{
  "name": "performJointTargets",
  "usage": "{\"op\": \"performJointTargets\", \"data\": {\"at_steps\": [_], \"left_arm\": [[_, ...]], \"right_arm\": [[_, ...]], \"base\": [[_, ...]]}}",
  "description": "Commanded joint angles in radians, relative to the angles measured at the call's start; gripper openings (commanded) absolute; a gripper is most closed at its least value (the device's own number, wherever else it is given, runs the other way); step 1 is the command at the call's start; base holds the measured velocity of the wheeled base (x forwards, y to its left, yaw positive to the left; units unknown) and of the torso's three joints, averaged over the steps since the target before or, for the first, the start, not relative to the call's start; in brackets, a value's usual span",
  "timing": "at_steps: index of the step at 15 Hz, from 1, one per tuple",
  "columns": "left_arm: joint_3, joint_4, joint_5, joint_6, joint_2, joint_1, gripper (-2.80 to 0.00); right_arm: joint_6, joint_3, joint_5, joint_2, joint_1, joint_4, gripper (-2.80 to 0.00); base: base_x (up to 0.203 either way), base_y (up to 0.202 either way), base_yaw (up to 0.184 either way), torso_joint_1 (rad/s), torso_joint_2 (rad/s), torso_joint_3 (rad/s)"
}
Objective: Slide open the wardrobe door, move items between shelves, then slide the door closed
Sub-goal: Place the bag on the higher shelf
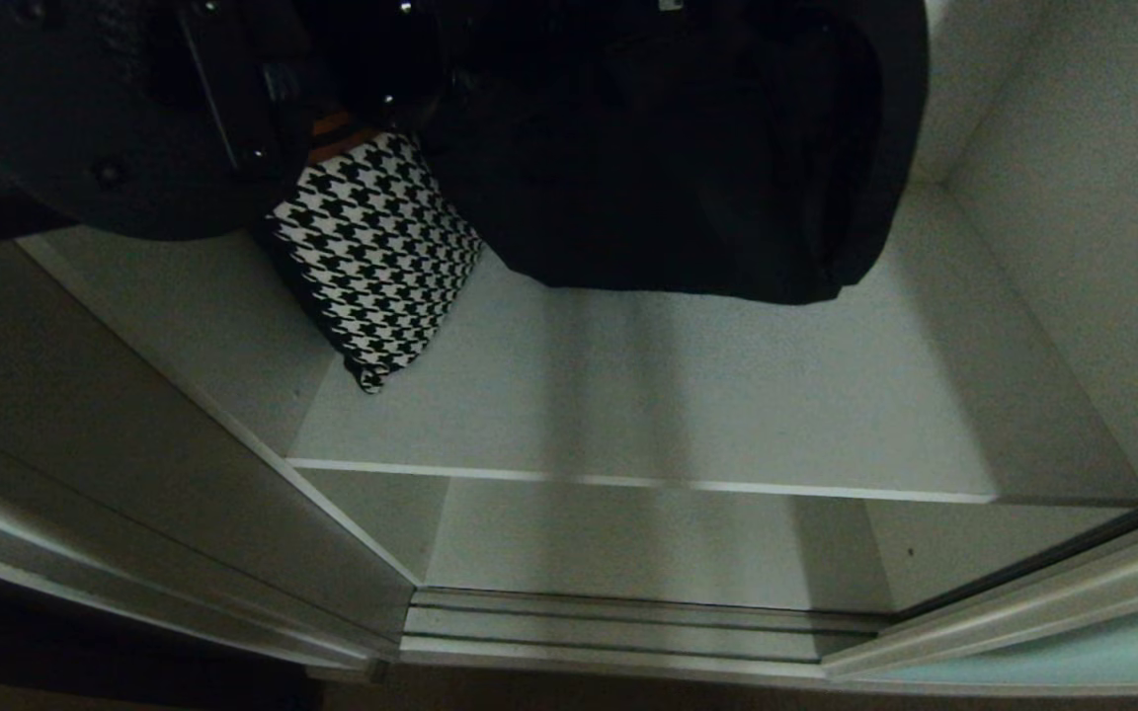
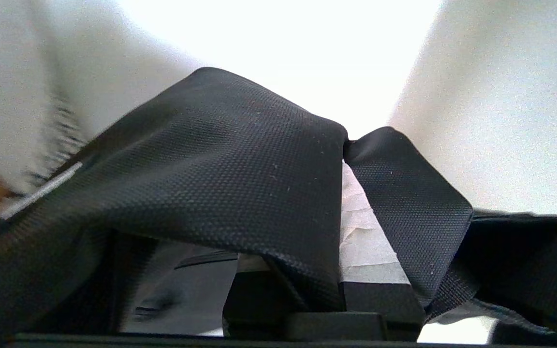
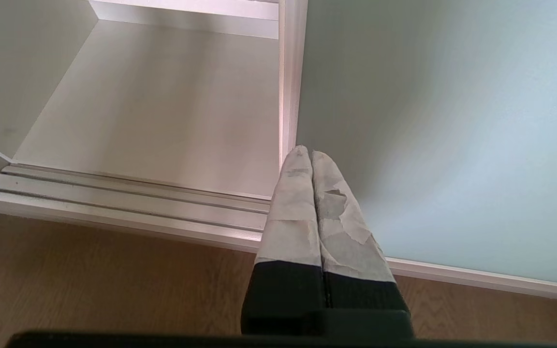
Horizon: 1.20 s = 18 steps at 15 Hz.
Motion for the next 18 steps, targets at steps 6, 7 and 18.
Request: {"op": "performJointTargets", "data": {"at_steps": [6,7,18], "left_arm": [[0.000,-0.138,-0.055,0.000,0.122,0.095,-2.80],[0.000,-0.143,-0.055,0.003,0.127,0.094,-2.80],[0.001,-0.130,-0.109,0.010,0.041,0.086,0.00]], "right_arm": [[0.000,0.000,0.001,-0.001,0.000,0.000,-2.80],[0.000,0.000,0.001,-0.001,0.000,0.000,-2.80],[0.000,0.000,0.001,-0.001,0.000,0.000,-2.80]], "base": [[0.000,0.000,0.000,0.000,0.00,0.000],[0.000,0.000,0.000,0.000,0.00,0.000],[0.000,0.000,0.000,0.000,0.00,0.000]]}}
